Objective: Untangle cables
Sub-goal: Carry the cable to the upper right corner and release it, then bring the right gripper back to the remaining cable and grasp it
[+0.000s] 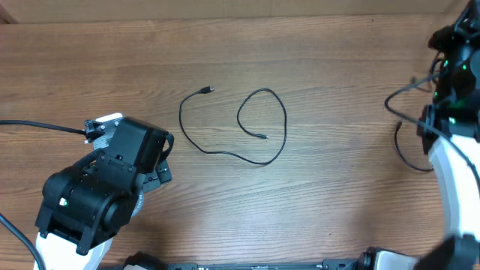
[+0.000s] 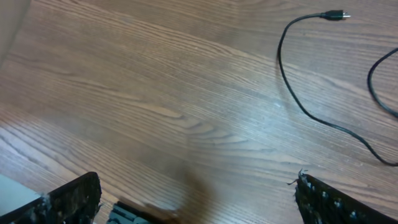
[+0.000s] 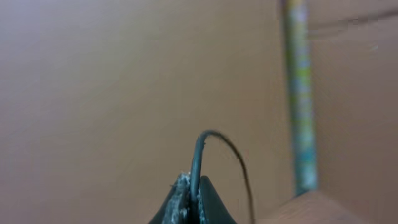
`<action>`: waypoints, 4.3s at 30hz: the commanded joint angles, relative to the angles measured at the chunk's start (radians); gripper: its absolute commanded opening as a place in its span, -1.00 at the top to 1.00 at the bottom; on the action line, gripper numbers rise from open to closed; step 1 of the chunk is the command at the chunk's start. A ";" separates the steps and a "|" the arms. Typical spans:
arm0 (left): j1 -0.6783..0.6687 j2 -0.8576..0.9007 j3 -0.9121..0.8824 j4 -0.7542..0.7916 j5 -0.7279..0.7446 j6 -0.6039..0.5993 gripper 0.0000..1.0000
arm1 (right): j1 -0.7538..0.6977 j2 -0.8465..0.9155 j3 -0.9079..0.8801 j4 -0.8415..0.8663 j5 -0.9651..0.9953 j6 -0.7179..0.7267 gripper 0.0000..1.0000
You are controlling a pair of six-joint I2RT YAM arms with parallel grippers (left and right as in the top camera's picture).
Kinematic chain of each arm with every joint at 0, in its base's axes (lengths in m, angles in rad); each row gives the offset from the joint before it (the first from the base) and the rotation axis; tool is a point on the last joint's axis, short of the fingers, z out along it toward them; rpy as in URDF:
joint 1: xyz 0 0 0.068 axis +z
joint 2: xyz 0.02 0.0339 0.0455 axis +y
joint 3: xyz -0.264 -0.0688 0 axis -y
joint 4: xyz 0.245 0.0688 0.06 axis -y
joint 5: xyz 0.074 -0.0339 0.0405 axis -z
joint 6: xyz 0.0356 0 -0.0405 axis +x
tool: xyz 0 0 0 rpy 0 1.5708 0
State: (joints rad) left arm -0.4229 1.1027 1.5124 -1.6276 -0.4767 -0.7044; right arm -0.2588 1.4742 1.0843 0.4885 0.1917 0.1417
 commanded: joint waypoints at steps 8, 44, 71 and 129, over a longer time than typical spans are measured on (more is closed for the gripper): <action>0.004 0.003 0.001 0.002 -0.021 -0.014 -0.99 | -0.218 0.391 0.189 -0.153 0.059 -0.056 0.92; 0.004 0.003 0.001 0.003 -0.021 -0.014 -0.99 | -0.179 0.520 0.586 -1.173 -0.286 0.166 -1.00; 0.004 0.003 0.001 0.003 -0.021 -0.014 -0.99 | -0.221 0.531 0.489 -0.924 -0.034 0.224 0.92; 0.004 0.003 0.001 0.004 -0.021 -0.014 -0.99 | 0.317 -0.039 0.039 -1.290 -0.650 0.359 -1.00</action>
State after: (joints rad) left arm -0.4229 1.1065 1.5112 -1.6249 -0.4767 -0.7044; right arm 0.0479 1.5261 1.2175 -0.8455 -0.4347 0.4675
